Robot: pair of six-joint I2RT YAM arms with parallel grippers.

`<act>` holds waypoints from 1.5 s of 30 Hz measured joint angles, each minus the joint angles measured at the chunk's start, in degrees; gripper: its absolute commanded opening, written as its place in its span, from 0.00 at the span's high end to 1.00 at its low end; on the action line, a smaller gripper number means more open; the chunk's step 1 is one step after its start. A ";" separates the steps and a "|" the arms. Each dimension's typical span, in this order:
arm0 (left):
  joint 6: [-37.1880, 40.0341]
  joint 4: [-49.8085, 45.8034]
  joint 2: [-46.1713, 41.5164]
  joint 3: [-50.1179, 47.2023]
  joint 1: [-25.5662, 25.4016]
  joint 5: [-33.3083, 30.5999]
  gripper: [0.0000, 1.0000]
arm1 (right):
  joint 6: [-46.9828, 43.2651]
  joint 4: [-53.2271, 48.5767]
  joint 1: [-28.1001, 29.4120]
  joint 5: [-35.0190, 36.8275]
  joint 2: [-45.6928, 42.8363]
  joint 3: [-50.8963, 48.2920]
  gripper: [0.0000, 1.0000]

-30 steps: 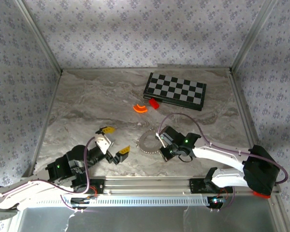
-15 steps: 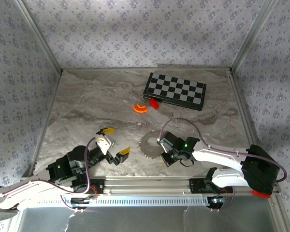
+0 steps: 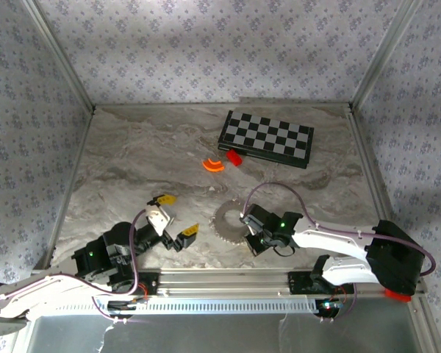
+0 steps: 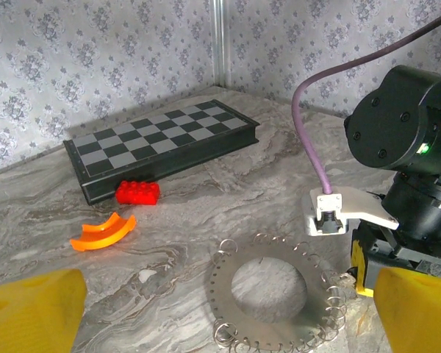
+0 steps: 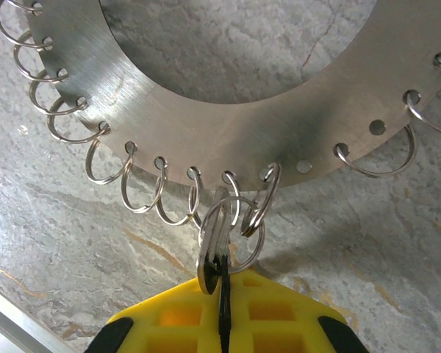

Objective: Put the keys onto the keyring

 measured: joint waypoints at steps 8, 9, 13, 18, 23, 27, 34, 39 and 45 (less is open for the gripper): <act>0.00 0.17 -0.02 -1.11 0.00 -0.02 0.00 | 0.79 0.20 0.20 0.68 0.00 -0.07 1.00; 0.00 0.17 -0.09 -1.20 0.00 -0.02 0.01 | 0.90 0.20 0.20 0.81 0.00 -0.07 1.00; 0.00 0.15 -0.96 -1.46 0.00 -0.04 0.01 | 1.33 0.17 0.20 1.40 -0.02 -0.07 0.94; 0.00 0.09 -1.95 -1.46 0.00 -0.17 0.01 | 2.21 -0.02 0.20 2.73 -1.51 -0.63 0.81; -0.39 -0.39 -2.91 -1.46 0.00 -1.29 0.00 | 3.41 -0.55 0.35 4.52 -7.08 -1.46 0.73; -0.46 -1.36 -4.59 -1.46 0.00 -2.91 0.00 | 3.82 -1.70 0.92 6.60 -14.03 -1.46 0.58; -0.98 -2.25 -9.07 -1.49 0.00 -6.56 0.00 | 4.00 -5.09 1.05 12.35 -27.96 -1.46 0.45; -2.51 -5.44 -10.97 -1.46 0.00 -12.85 0.00 | 2.73 -6.86 1.05 16.61 -36.24 -1.46 0.27; -5.81 -13.64 -11.17 -0.48 0.00 -24.92 0.00 | -0.35 -7.32 0.13 21.40 -41.07 -1.44 0.13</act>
